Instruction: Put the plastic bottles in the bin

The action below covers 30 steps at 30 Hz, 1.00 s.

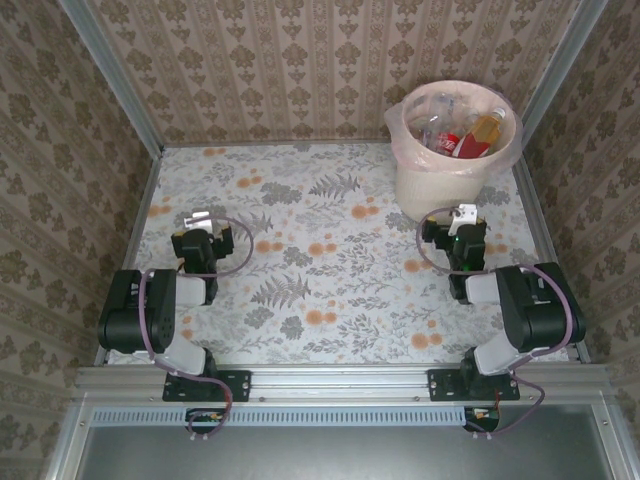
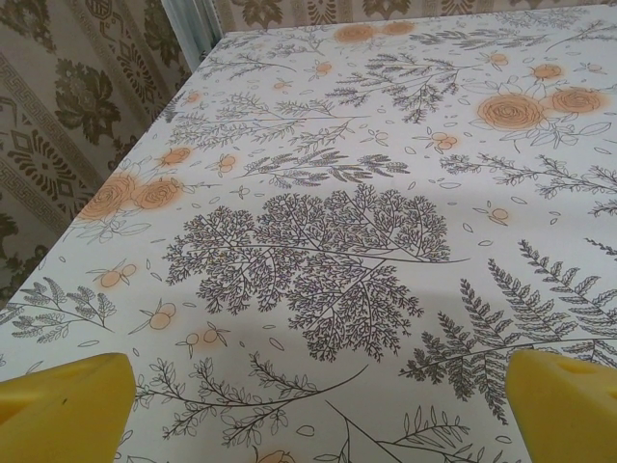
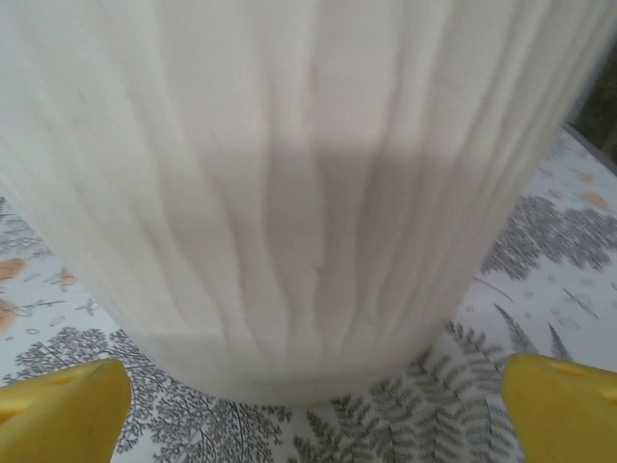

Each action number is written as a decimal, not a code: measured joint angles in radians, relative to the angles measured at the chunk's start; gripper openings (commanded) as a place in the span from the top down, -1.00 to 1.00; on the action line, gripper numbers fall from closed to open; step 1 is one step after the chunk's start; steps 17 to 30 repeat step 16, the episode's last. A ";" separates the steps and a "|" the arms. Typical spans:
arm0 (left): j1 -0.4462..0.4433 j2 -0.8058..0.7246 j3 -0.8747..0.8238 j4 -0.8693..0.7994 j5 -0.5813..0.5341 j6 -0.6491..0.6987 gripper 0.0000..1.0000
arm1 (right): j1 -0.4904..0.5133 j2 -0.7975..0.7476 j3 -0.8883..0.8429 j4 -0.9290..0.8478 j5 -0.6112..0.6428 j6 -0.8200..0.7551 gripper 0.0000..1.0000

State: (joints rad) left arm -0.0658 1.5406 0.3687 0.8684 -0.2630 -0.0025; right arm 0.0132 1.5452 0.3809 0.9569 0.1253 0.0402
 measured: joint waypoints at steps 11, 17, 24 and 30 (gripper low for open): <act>0.000 0.000 0.000 0.000 -0.003 0.000 -1.00 | -0.022 -0.001 0.005 -0.060 -0.094 -0.004 -1.00; 0.000 0.000 0.000 0.000 -0.003 0.000 -1.00 | -0.022 -0.001 0.006 -0.073 -0.105 -0.004 -1.00; 0.000 0.000 0.000 0.000 -0.003 0.000 -1.00 | -0.022 -0.001 0.006 -0.073 -0.105 -0.004 -1.00; 0.000 0.000 0.000 0.000 -0.003 0.000 -1.00 | -0.022 -0.001 0.006 -0.073 -0.105 -0.004 -1.00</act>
